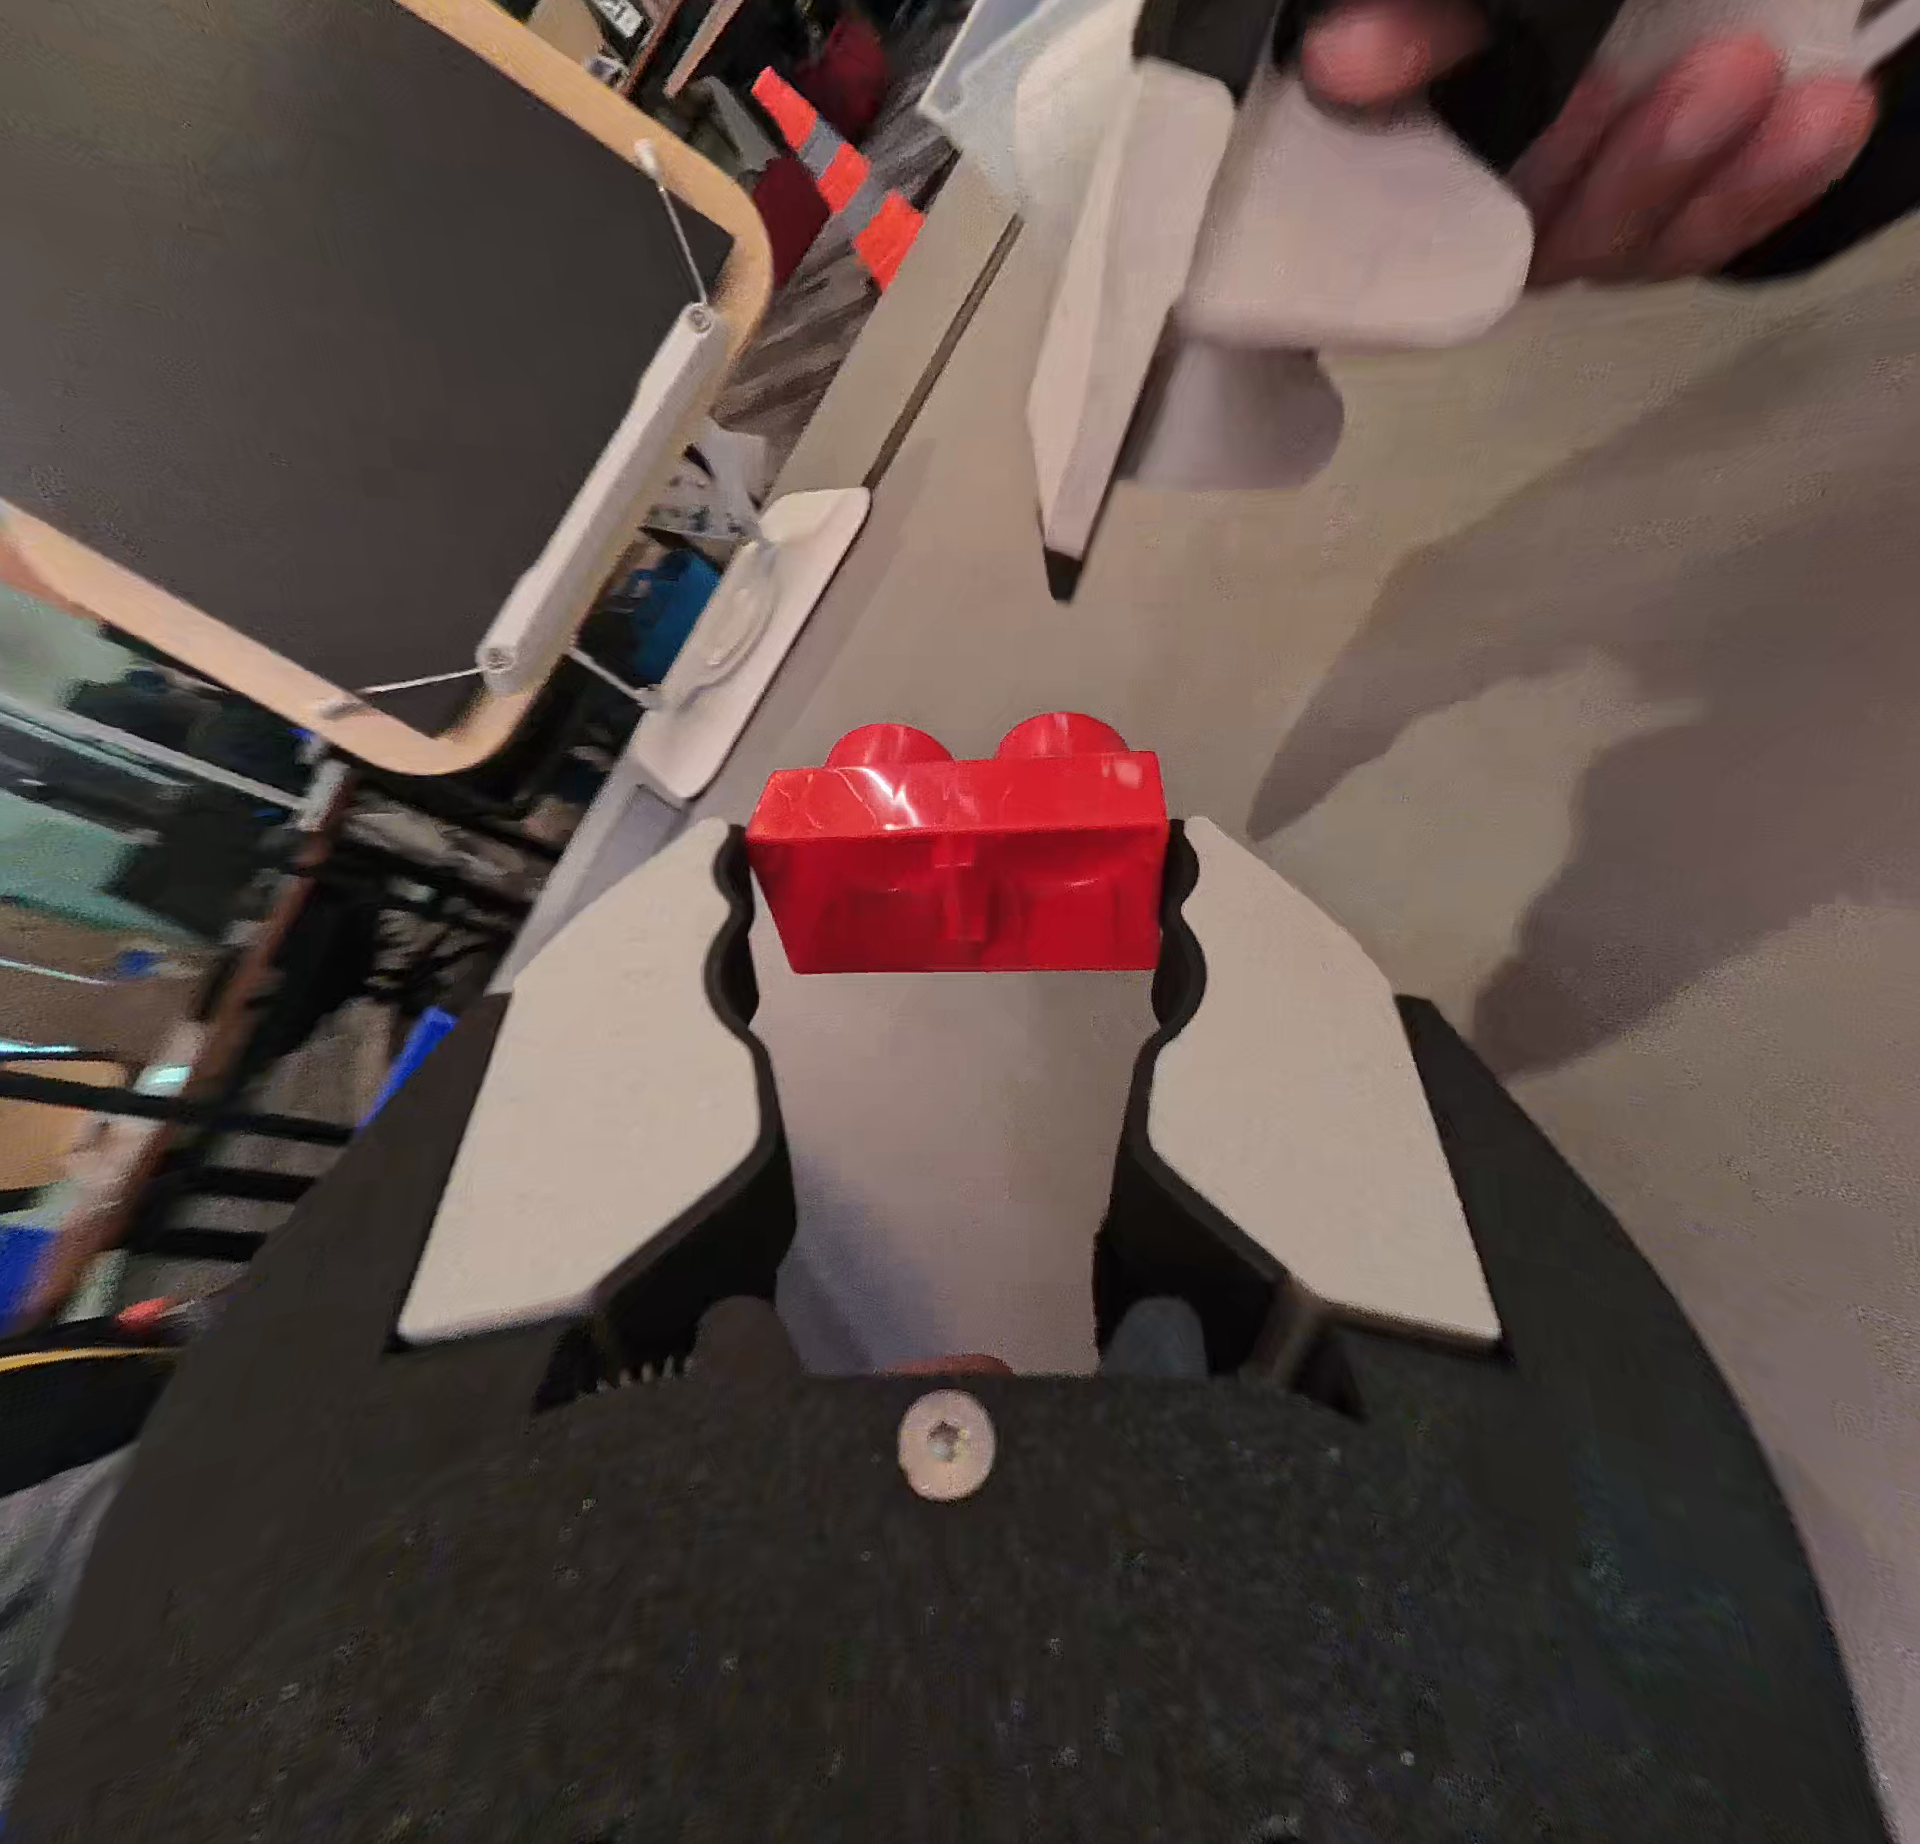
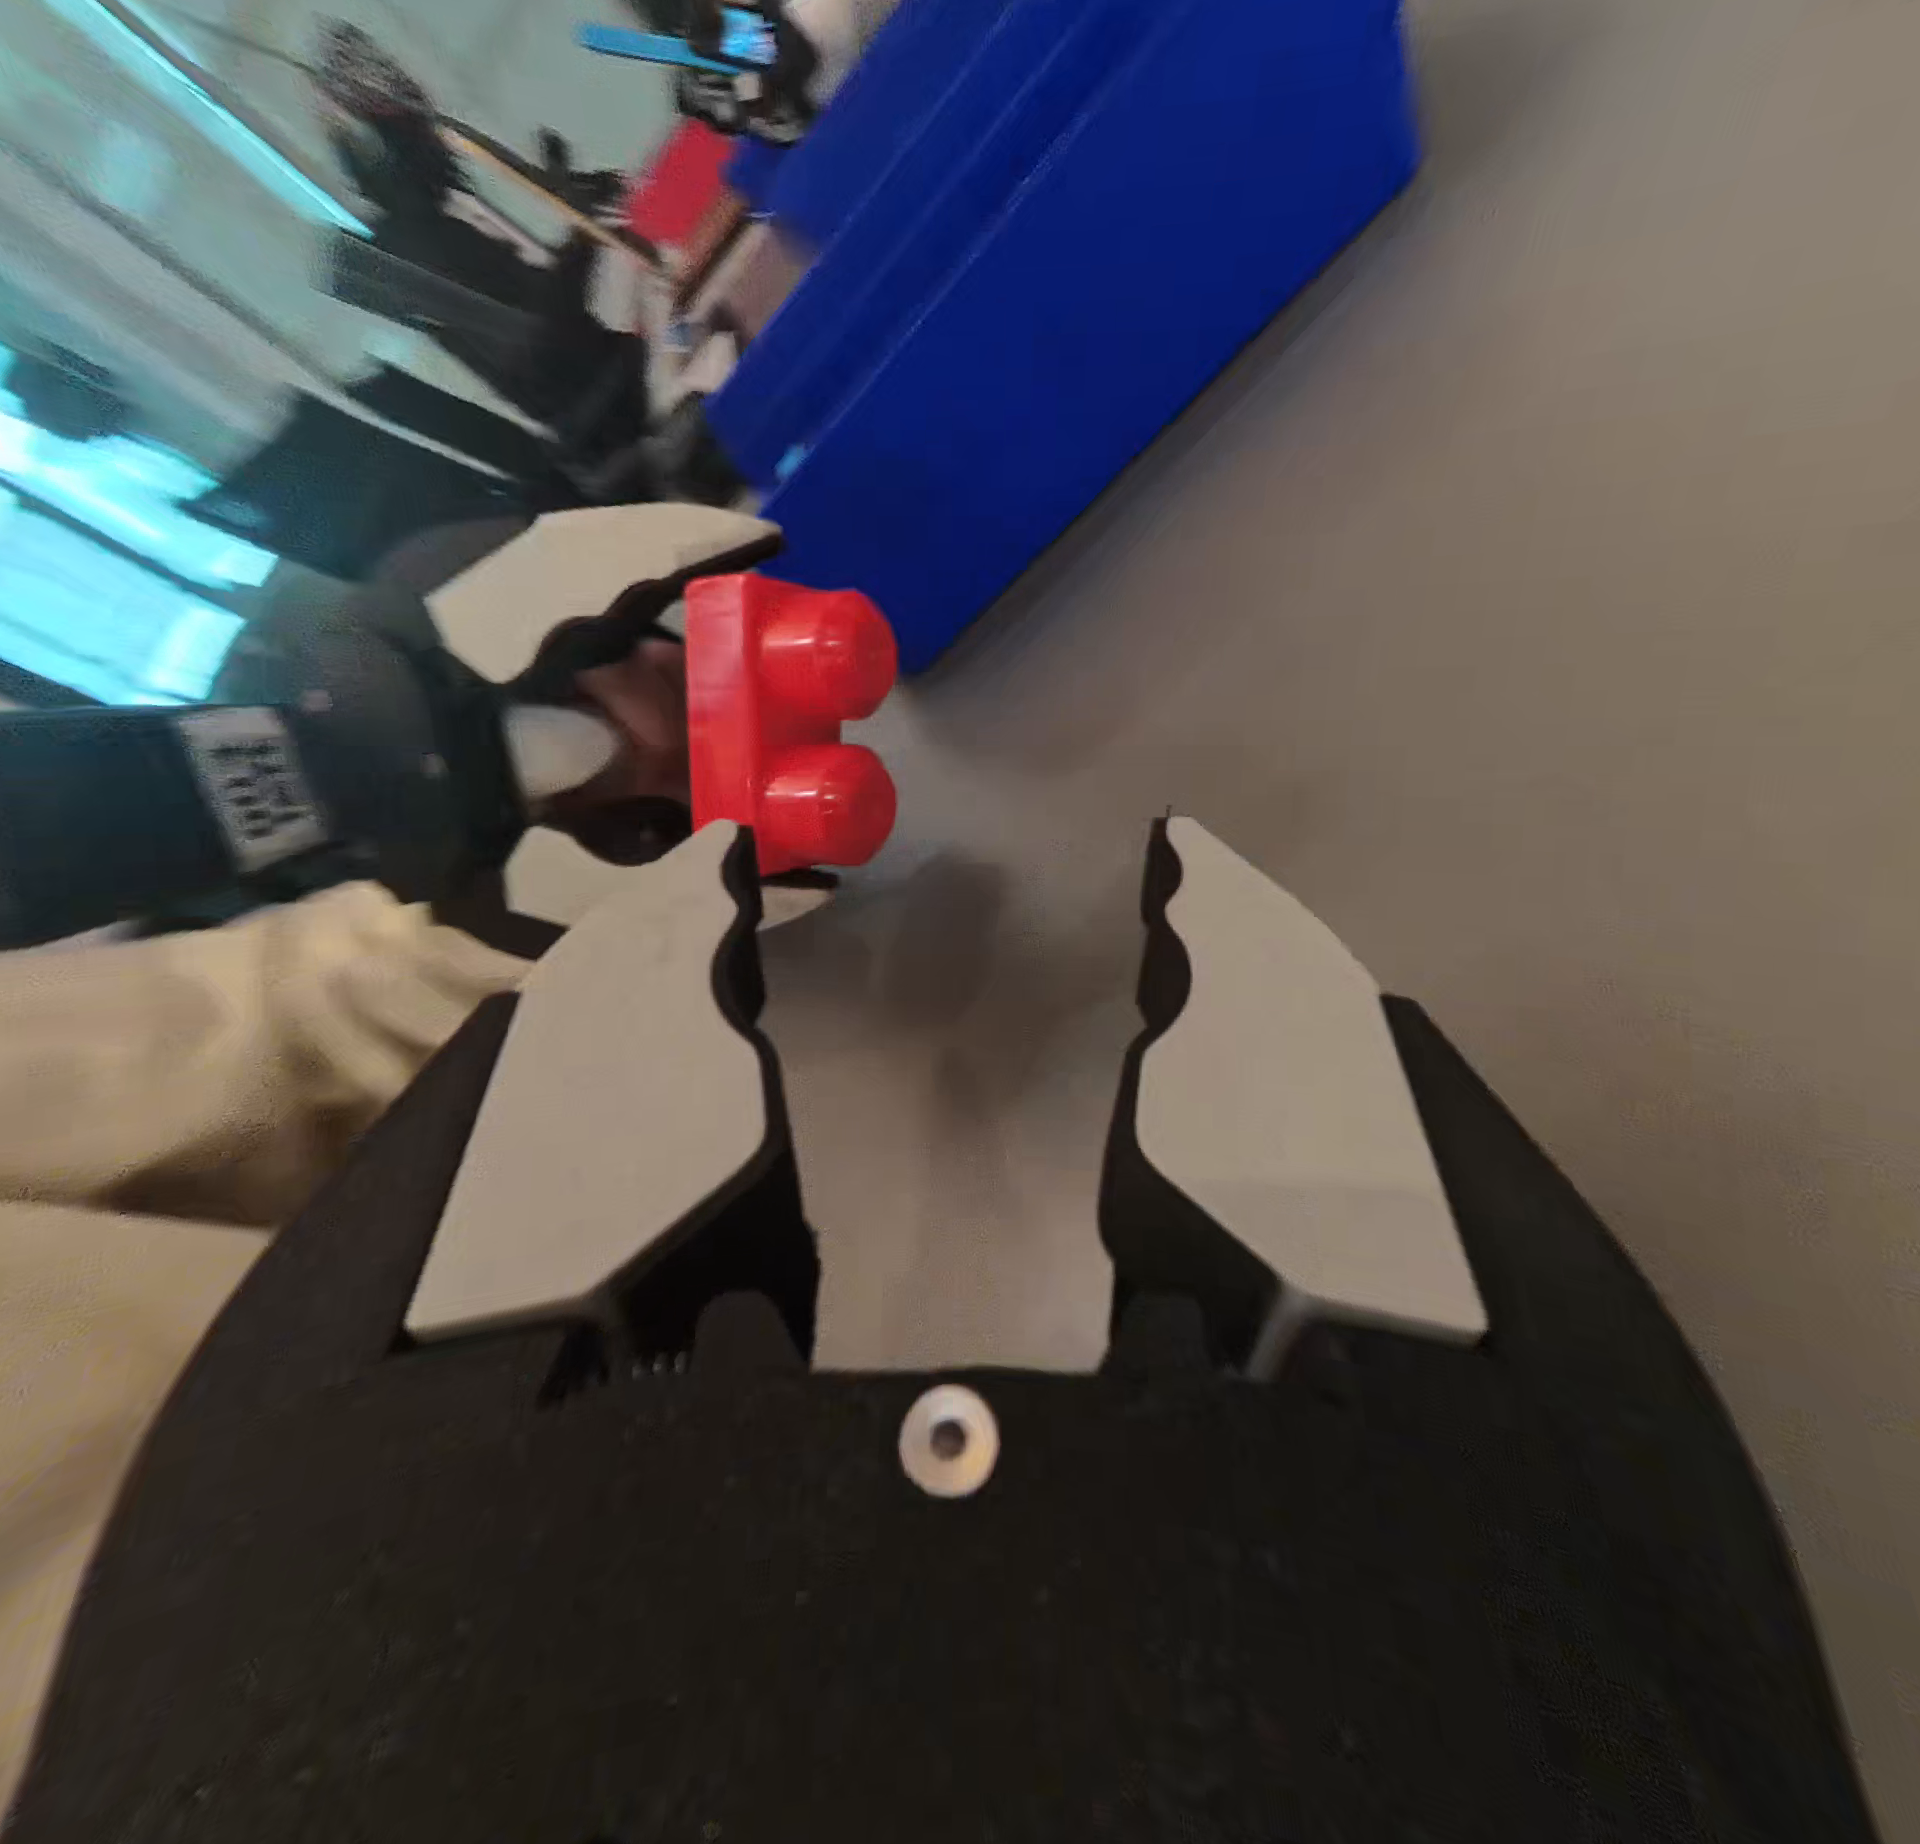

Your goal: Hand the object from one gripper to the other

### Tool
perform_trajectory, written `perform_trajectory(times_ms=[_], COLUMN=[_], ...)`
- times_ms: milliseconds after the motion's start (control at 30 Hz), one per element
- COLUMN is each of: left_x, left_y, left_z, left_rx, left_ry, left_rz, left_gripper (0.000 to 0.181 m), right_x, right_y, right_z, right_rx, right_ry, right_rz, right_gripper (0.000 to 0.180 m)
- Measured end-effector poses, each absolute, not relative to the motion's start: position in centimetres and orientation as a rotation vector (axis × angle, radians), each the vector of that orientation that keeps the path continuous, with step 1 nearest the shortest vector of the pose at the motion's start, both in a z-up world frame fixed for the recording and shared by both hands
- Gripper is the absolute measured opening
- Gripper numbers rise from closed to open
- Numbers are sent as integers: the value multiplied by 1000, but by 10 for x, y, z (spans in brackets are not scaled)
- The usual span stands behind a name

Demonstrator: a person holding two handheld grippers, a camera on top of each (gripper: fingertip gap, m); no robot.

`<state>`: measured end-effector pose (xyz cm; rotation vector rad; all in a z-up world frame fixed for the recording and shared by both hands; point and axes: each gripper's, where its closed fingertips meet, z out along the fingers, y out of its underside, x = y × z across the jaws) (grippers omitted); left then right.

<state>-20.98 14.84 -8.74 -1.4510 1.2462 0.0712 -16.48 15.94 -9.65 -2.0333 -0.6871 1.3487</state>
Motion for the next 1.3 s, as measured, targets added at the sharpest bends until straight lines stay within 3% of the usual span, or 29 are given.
perform_trajectory(times_ms=[167, 467, 600, 667, 867, 1067, 1300], left_x=[-204, -199, -190, -187, -190, -181, -163], left_y=[150, 146, 141, 139, 131, 114, 98], left_z=[-95, -100, -105, -109, -87, -38, -39], left_rx=[-1410, -1379, -1378, -1390, -1548, -1643, -1679], left_ry=[1292, 1321, 1322, 1317, 1081, 707, 745], left_rz=[208, 292, 230, 191, -285, -1265, -1367], left_gripper=[74, 75, 75, 75, 65, 65, 81], right_x=[-191, -212, -207, -205, -176, -147, -147], right_y=[152, 143, 147, 146, 162, 146, 124], right_z=[-85, -89, -99, -103, -89, -27, 1], right_rx=[-1971, -1961, -1985, -2011, -1898, -1319, -993], right_ry=[-813, -805, -833, -840, -737, -594, -539], right_rz=[926, 931, 862, 892, 1166, 1736, 1937], right_gripper=[68, 66, 43, 43, 42, 42, 42])
